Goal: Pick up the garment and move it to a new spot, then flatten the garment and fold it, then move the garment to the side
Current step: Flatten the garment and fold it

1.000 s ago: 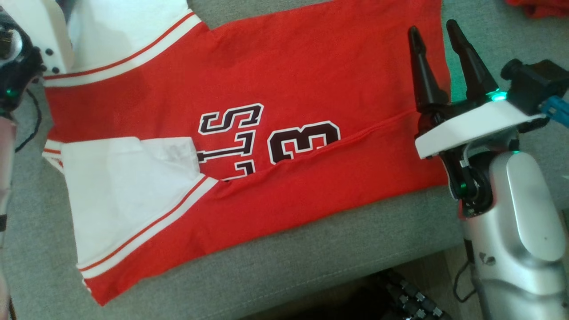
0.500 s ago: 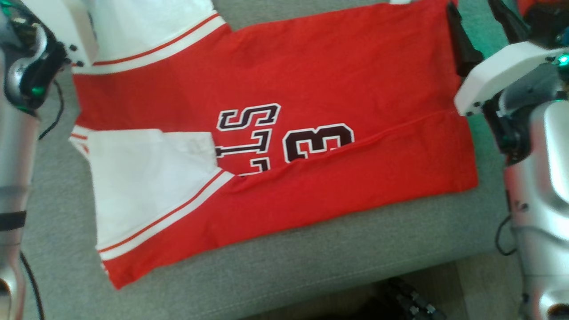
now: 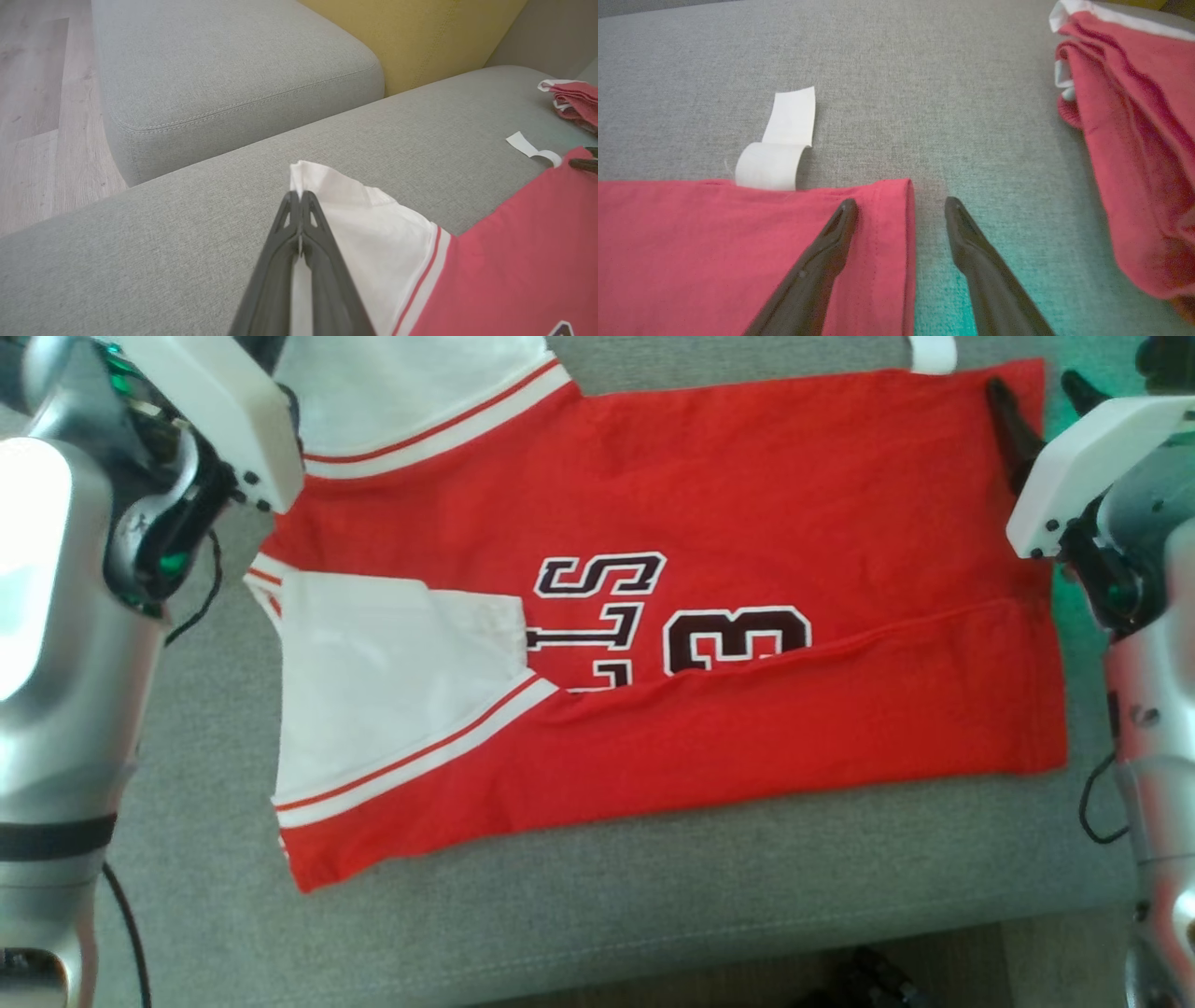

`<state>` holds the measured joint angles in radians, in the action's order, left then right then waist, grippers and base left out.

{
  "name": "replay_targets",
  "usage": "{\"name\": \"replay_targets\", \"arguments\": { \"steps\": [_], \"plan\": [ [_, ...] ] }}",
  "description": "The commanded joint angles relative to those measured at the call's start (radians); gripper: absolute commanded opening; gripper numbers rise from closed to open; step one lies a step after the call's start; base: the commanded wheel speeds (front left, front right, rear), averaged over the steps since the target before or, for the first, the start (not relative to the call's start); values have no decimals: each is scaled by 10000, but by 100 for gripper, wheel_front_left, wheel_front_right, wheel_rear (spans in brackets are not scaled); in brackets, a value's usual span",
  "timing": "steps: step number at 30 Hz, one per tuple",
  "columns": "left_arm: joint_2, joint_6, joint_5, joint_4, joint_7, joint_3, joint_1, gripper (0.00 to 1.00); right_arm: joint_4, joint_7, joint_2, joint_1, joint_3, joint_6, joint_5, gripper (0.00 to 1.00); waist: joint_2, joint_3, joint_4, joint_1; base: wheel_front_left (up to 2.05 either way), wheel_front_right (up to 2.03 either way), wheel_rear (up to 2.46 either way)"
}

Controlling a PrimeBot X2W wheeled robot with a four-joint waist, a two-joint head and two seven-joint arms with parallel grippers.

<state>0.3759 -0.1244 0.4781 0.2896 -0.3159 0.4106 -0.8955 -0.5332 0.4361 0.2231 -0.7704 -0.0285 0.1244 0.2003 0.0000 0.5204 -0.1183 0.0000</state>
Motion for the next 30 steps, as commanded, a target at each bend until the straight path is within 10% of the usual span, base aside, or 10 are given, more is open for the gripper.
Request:
{"name": "replay_targets", "arguments": {
  "steps": [1, 2, 4, 8, 30],
  "plan": [
    [337, -36, 107, -475, 47, -297, -215, 0, 19, 159, 120, -300, -59, 63, 209, 73, 0, 15, 115, 0, 0, 0, 0],
    [329, -36, 124, -504, 57, -285, -198, 0, -109, 214, 140, -364, -76, 63, 281, 52, 0, 13, 146, 0, 0, 0, 0],
    [326, -36, 140, -526, 69, -280, -183, 0, -210, 229, 169, -426, -97, 63, 339, 45, 0, 11, 173, 0, 0, 0, 0],
    [323, 16, 223, -608, 164, -312, -105, 0, -540, 185, 300, -627, -269, 63, 525, 0, 0, -16, 263, 0, 0, 0, 0],
    [425, 1336, 1220, -4320, 2022, -1219, 5269, 0, 2215, -2242, 877, 3109, -387, 63, 1494, 0, 0, -1648, 633, 0, 0, 0, 0]
  ]
}}
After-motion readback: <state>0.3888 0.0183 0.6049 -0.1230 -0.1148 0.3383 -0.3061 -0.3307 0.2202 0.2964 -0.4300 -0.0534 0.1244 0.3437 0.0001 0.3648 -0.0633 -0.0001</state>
